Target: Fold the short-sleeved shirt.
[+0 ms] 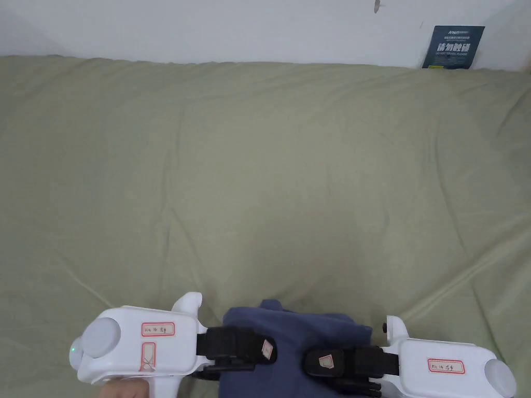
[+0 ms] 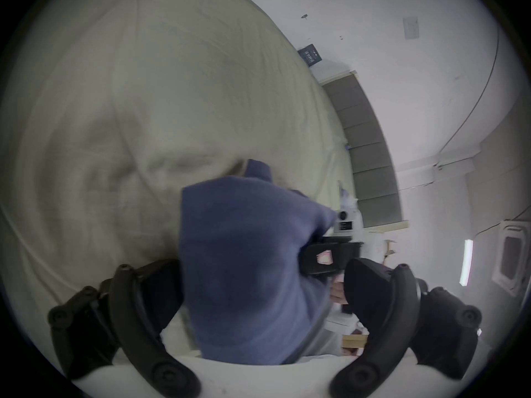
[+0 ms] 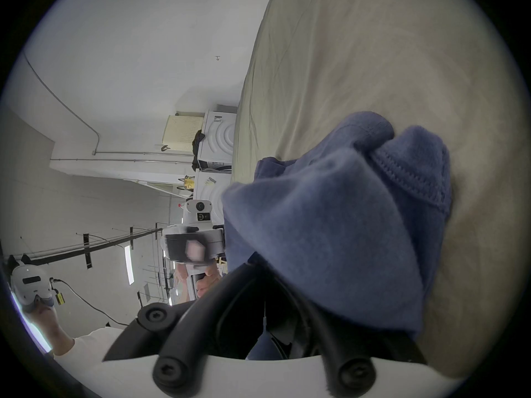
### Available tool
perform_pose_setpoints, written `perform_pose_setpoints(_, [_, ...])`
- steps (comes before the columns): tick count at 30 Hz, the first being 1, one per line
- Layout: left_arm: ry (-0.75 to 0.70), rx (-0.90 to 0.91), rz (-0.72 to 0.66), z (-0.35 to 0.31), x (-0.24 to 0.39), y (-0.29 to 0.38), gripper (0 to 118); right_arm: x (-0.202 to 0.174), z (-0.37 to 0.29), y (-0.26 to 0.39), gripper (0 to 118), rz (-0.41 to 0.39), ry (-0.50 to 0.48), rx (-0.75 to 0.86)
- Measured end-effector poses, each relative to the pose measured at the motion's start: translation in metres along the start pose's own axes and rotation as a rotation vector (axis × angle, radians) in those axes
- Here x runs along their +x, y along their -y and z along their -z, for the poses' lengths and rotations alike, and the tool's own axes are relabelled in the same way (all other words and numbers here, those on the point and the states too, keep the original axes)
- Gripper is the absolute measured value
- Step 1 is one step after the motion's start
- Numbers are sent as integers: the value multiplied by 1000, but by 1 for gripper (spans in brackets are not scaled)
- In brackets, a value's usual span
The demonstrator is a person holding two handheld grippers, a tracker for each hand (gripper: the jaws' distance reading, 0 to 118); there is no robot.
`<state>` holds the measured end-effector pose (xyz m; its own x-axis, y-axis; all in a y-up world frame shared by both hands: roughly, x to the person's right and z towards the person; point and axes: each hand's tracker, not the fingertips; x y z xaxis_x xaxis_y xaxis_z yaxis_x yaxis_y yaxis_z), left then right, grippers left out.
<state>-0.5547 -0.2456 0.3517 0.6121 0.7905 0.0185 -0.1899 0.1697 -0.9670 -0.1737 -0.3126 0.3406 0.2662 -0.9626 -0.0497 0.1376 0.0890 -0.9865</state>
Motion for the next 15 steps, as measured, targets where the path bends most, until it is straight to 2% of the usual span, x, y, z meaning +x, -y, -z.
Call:
perform_pose_setpoints(1, [-71,2,36,4,-3,2,47,-1,0,0,1,-2,1,0])
perform_pose_setpoints(2, [-13,2,16,6,-5,5,41,-2,1,1,1,-8,10,0])
perform_pose_setpoints(3, [54,13,-34,3,-10,4,41,-5,1,2,1,-16,17,-3])
perform_pose_setpoints(7, [42,15,10,-8,-8,3,28,-12,-1,1,1,-37,47,-9])
perform_pose_setpoints(12, [53,28,7,-30,-12,-4,26,-37,-11,6,1,-109,98,-2])
perform_pose_setpoints(15, [6,52,39,-62,-25,-16,26,-52,-20,7,1,-162,123,-1])
